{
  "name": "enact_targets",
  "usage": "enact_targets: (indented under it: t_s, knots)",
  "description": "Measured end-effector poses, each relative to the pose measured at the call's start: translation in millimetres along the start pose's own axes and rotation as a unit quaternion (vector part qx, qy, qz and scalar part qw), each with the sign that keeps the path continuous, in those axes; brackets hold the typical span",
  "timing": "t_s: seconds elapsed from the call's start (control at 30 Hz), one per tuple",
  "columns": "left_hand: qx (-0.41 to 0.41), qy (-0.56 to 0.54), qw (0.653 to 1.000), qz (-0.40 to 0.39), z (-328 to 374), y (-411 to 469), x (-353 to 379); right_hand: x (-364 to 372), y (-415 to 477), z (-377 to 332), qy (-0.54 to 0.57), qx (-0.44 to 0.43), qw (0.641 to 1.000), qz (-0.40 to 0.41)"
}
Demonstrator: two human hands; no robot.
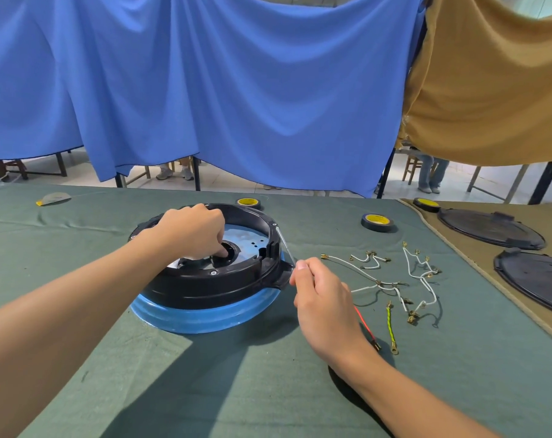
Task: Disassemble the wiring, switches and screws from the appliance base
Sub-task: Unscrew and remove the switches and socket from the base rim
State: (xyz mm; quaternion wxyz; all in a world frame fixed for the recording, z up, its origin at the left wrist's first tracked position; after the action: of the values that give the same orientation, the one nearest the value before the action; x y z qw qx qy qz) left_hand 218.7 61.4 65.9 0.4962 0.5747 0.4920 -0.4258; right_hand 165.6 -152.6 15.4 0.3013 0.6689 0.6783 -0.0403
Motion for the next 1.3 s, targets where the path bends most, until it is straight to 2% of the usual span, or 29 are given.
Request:
enact_targets:
  t_s: [0.1,0.3,0.4,0.53,0.63,0.7,0.77,0.9,0.97,1.03,1.07,1.13,1.2,1.3]
  knots:
    - [0.014,0.019,0.999,0.025,4,1,-1,0,0,1,0.003,-0.003,1.000,0.003]
    - [0.012,0.020,1.000,0.011,7,1,-2,1,0,1,0.000,-0.004,1.000,0.000]
    - [0.003,0.029,0.999,0.042,7,-1,-12,0,-1,2,0.024,0.006,1.000,-0.004]
    - [0.002,-0.024,0.996,0.088,8,-3,-42,-3,1,3,0.133,0.049,0.990,-0.017]
    - [0.045,-0.135,0.982,0.126,25,-8,-68,-7,8,1,0.210,0.092,0.973,-0.004]
    - [0.088,-0.237,0.957,0.146,44,-16,-81,-11,16,-1,0.278,0.138,0.951,-0.002]
    - [0.127,-0.303,0.931,0.160,65,-23,-86,-16,24,-1,0.358,0.198,0.912,-0.027]
    - [0.177,-0.355,0.902,0.169,99,-34,-79,-21,30,4,0.489,0.296,0.808,-0.145]
    - [0.180,-0.362,0.899,0.167,107,-35,-70,-23,33,8,0.510,0.305,0.785,-0.178]
    - [0.174,-0.335,0.911,0.165,111,-34,-61,-29,38,13,0.485,0.303,0.802,-0.172]
    - [0.168,-0.310,0.922,0.162,111,-33,-56,-33,41,16,0.445,0.289,0.834,-0.152]
    - [0.154,-0.236,0.947,0.154,109,-34,-47,-49,49,20,0.313,0.219,0.920,-0.081]
    - [0.147,-0.172,0.963,0.146,107,-37,-38,-64,58,21,0.177,0.135,0.975,-0.022]
    - [0.158,-0.136,0.969,0.130,104,-43,-25,-79,66,26,-0.010,0.086,0.996,-0.018]
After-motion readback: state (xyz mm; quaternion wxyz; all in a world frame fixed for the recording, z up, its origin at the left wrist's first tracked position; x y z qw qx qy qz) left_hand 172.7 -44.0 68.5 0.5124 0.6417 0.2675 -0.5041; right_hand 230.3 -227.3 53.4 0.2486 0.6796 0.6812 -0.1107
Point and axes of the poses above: each hand's wrist, its own y-axis towards the middle knuckle, its own x-axis out of the palm, z = x × y, the point moved 5 cm from there along y, towards the middle knuckle, and after that the axes turned 4 degrees about x, right-handed, at the moved point
